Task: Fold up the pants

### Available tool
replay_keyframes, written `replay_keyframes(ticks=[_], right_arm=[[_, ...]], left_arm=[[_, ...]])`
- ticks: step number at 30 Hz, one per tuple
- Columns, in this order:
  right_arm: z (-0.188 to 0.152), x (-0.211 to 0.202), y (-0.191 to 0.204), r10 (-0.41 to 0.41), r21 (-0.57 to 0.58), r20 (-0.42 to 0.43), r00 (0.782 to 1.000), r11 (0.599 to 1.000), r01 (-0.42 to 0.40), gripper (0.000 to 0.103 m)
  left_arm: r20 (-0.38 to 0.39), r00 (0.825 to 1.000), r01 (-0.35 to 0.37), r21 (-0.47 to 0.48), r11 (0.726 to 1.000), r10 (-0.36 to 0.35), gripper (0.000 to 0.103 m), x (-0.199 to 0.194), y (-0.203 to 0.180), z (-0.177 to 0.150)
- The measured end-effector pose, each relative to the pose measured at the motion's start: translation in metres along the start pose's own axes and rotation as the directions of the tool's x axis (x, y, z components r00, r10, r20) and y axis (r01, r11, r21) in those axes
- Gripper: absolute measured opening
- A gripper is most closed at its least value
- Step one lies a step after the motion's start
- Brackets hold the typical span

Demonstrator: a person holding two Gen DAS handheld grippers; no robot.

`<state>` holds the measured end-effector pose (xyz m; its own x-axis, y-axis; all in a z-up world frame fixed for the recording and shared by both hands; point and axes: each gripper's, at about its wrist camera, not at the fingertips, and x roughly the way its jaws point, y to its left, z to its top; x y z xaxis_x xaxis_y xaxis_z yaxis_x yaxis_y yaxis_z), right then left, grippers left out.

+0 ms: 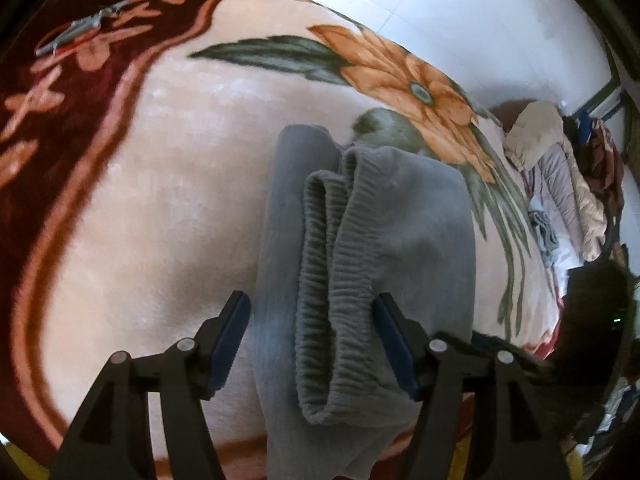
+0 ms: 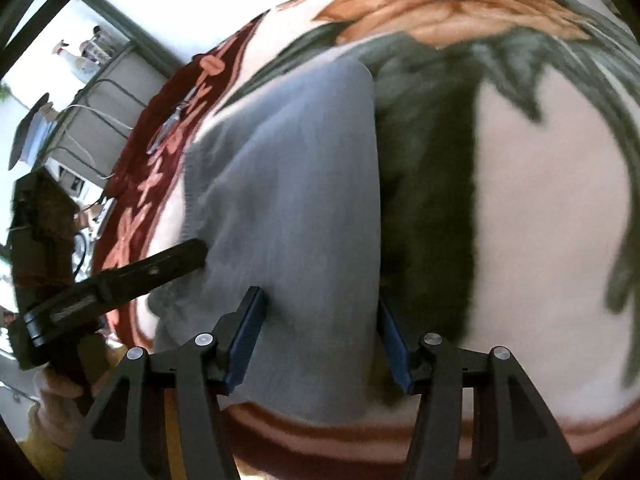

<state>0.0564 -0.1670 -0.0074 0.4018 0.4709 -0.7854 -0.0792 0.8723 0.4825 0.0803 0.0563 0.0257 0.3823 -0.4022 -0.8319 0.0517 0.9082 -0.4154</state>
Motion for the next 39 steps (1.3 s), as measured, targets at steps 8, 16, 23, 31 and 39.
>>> replay_keyframes(ticks=[8,16,23,31,39], right_arm=[[0.001,-0.003,0.000,0.007,0.013,0.013,1.000,1.000,-0.007,0.040],[0.002,-0.032,0.016,-0.050,-0.032,0.091,0.995,0.998,0.053,0.023],[0.006,-0.094,0.012,-0.121,-0.086,0.218,0.968,0.986,0.142,0.023],[0.019,-0.140,-0.037,-0.225,-0.051,0.272,0.936,0.968,0.247,0.023],[0.030,-0.138,-0.097,-0.274,0.017,0.255,0.927,0.960,0.279,0.023]], left_arm=[[-0.004,0.998,0.066,-0.001,0.998,-0.066,0.046,-0.001,-0.002,-0.005],[0.038,0.997,0.070,0.049,0.996,-0.072,0.028,-0.024,-0.020,-0.007],[0.094,0.987,0.119,0.139,0.983,-0.132,0.027,-0.047,-0.065,-0.003],[0.081,0.977,0.174,0.232,0.957,-0.197,0.027,-0.020,-0.143,0.007],[0.036,0.975,0.202,0.274,0.940,-0.220,0.027,0.034,-0.191,0.012]])
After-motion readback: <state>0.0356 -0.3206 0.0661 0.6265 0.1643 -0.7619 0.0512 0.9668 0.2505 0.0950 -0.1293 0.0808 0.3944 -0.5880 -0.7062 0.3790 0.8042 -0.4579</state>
